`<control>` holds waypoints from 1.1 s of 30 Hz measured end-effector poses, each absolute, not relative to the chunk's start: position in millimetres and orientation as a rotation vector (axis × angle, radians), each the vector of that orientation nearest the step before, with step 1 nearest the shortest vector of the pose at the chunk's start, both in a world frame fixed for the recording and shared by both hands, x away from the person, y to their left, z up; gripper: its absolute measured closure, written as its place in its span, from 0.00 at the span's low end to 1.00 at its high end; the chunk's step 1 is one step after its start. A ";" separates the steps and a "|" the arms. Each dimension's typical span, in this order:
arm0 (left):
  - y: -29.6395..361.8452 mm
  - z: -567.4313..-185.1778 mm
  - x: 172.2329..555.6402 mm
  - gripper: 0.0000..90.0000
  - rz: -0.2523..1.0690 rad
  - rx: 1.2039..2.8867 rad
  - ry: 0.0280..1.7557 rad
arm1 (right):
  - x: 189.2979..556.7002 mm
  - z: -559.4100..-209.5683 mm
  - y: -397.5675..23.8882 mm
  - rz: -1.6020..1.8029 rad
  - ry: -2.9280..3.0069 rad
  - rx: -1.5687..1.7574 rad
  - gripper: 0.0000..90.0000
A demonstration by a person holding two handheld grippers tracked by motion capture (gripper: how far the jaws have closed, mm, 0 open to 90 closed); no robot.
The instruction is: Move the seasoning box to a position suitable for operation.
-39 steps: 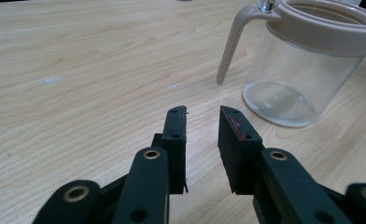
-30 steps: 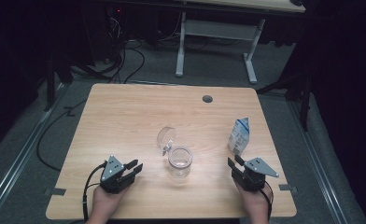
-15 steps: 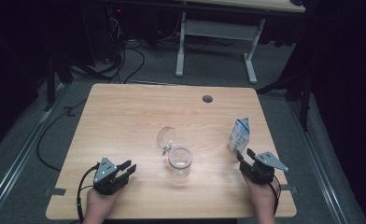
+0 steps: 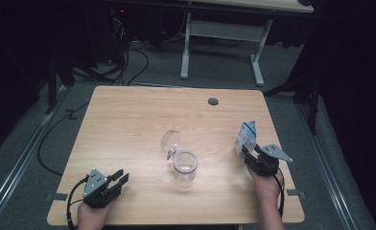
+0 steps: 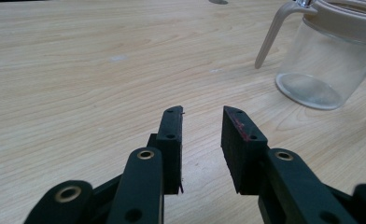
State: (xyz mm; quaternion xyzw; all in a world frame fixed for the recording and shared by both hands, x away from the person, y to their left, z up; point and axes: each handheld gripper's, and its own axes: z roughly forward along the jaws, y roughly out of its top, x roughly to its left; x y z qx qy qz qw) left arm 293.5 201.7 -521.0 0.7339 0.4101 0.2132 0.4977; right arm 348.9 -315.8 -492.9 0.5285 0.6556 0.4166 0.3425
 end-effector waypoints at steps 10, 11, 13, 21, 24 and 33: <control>203.7 -521.4 291.7 0.77 0.525 1.776 0.992 | 352.5 -493.3 -317.8 1.078 1.700 1.364 0.74; 203.7 -521.4 291.7 0.77 0.525 1.776 0.991 | 352.4 -493.3 -317.9 1.077 1.701 1.366 0.75; 203.6 -521.4 291.8 0.77 0.525 1.776 0.991 | 352.2 -493.4 -318.0 1.071 1.701 1.363 0.77; 202.7 -521.8 291.5 0.76 0.531 1.777 0.989 | 350.6 -494.1 -317.5 1.069 1.707 1.346 0.87; 202.5 -522.0 291.6 0.76 0.529 1.778 0.988 | 349.7 -494.0 -317.2 1.065 1.710 1.336 0.90; 201.9 -522.8 291.9 0.76 0.519 1.779 0.981 | 348.2 -493.8 -316.3 1.062 1.716 1.318 0.98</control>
